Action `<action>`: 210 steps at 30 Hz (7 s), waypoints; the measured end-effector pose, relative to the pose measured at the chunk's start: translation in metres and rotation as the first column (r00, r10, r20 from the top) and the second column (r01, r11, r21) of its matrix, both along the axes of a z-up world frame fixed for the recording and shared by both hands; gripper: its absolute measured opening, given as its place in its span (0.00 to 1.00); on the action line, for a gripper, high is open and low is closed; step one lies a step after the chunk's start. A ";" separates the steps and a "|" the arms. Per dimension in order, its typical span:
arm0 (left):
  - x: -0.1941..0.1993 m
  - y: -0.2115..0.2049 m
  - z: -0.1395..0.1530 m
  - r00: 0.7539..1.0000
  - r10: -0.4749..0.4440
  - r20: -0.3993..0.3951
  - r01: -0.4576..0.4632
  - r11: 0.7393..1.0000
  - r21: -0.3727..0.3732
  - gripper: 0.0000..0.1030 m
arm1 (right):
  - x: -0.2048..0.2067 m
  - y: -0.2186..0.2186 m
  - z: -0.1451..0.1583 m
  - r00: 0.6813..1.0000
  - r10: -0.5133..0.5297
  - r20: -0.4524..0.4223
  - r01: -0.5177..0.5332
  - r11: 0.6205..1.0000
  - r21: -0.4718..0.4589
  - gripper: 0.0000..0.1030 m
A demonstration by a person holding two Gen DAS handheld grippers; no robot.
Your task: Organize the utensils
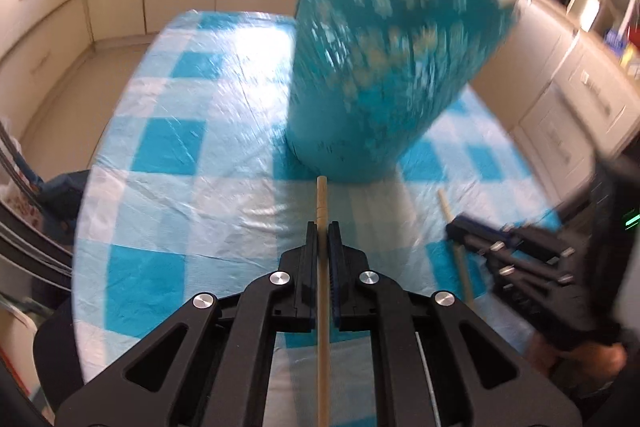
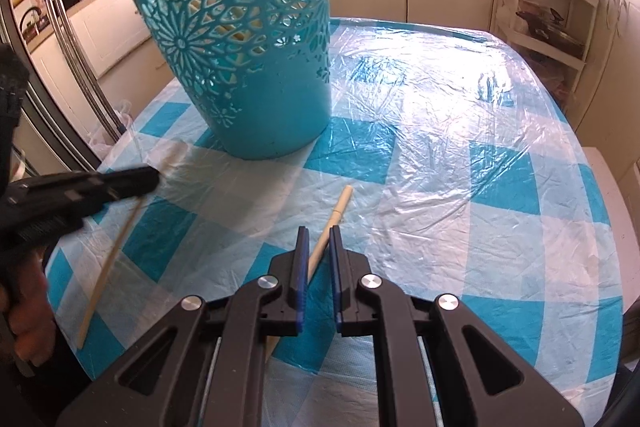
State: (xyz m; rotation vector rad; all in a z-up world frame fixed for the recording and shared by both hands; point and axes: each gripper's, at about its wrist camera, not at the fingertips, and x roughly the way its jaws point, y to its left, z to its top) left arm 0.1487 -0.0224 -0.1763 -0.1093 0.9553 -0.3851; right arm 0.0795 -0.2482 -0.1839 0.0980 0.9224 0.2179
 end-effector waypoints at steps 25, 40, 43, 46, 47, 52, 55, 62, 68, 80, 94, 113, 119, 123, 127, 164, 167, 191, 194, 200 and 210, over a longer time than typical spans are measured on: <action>-0.006 0.032 0.224 0.869 0.124 0.479 -0.012 0.973 -0.231 0.05 | -0.001 -0.001 0.000 1.000 0.001 0.005 -0.001 1.000 0.007 0.11; 0.065 -0.049 0.191 0.800 0.115 0.589 -0.093 0.993 -0.068 0.05 | 0.000 -0.008 -0.001 1.000 -0.002 0.003 0.002 0.999 0.043 0.11; 0.073 -0.054 0.166 0.835 0.095 0.542 -0.094 0.995 -0.029 0.05 | 0.000 -0.008 -0.001 1.000 0.003 0.004 -0.003 0.999 0.047 0.13; 0.075 -0.052 0.147 0.866 0.074 0.495 -0.087 0.996 0.003 0.08 | -0.001 -0.002 -0.001 1.000 0.029 0.011 -0.029 0.999 0.029 0.22; 0.073 -0.050 0.144 0.871 0.068 0.487 -0.084 0.996 0.012 0.10 | -0.001 0.001 -0.001 0.999 0.034 0.013 -0.034 0.999 0.018 0.24; 0.053 -0.025 0.138 0.863 0.114 0.492 -0.129 0.992 -0.004 0.55 | -0.001 0.006 -0.001 0.999 0.038 0.016 -0.038 0.999 -0.016 0.25; 0.039 0.001 0.134 0.866 0.163 0.473 -0.165 0.986 -0.038 0.63 | -0.002 0.008 -0.001 1.000 0.028 0.015 -0.027 0.999 -0.039 0.22; 0.019 0.058 0.087 0.895 0.291 0.337 -0.278 0.957 -0.087 0.73 | -0.007 0.025 0.000 0.999 0.041 0.034 -0.035 0.988 -0.151 0.06; 0.004 0.082 0.038 0.917 0.337 0.213 -0.322 0.941 -0.103 0.73 | -0.024 -0.002 0.024 0.998 0.024 0.060 -0.029 0.996 0.081 0.06; -0.007 0.066 0.019 0.940 0.296 0.171 -0.286 0.955 -0.081 0.73 | -0.016 -0.024 0.177 0.897 -0.057 0.439 -0.162 0.881 0.445 0.05; -0.011 0.081 0.010 0.938 0.329 0.113 -0.315 0.941 -0.124 0.74 | 0.052 -0.004 0.221 0.831 -0.111 0.545 -0.089 0.941 0.327 0.05; -0.035 0.052 0.049 0.942 0.264 0.210 -0.271 0.962 0.008 0.90 | 0.059 0.021 0.135 0.943 -0.024 0.331 -0.021 0.991 0.132 0.17; -0.048 0.049 0.065 0.944 0.246 0.221 -0.260 0.965 0.035 0.93 | 0.014 0.012 0.145 0.938 -0.080 0.338 0.023 0.985 0.171 0.50; -0.060 0.045 0.081 0.942 0.239 0.236 -0.263 0.962 0.073 0.93 | -0.024 0.007 0.151 0.934 -0.140 0.329 0.082 0.980 0.183 0.73; -0.072 0.042 0.098 0.945 0.227 0.234 -0.254 0.963 0.093 0.93 | -0.056 0.003 0.156 0.933 -0.196 0.301 0.143 0.972 0.187 0.91; -0.242 0.046 0.238 0.893 0.200 0.402 -0.265 0.958 0.111 0.93 | -0.246 0.044 0.242 0.868 -0.266 0.420 0.204 0.961 0.186 0.93; -0.248 0.050 0.240 0.891 0.203 0.405 -0.266 0.959 0.103 0.93 | -0.251 0.048 0.245 0.865 -0.254 0.434 0.194 0.965 0.177 0.93; -0.272 0.058 0.251 0.872 0.218 0.439 -0.279 0.957 0.080 0.93 | -0.275 0.057 0.254 0.833 -0.240 0.499 0.188 0.970 0.153 0.93; -0.274 0.059 0.253 0.869 0.220 0.443 -0.281 0.956 0.078 0.93 | -0.277 0.058 0.256 0.829 -0.238 0.506 0.187 0.971 0.150 0.93; -0.276 0.060 0.253 0.868 0.222 0.444 -0.285 0.955 0.080 0.93 | -0.278 0.060 0.256 0.830 -0.231 0.507 0.183 0.972 0.145 0.93; -0.277 0.061 0.252 0.868 0.223 0.443 -0.287 0.954 0.082 0.93 | -0.278 0.062 0.255 0.830 -0.233 0.507 0.185 0.972 0.144 0.93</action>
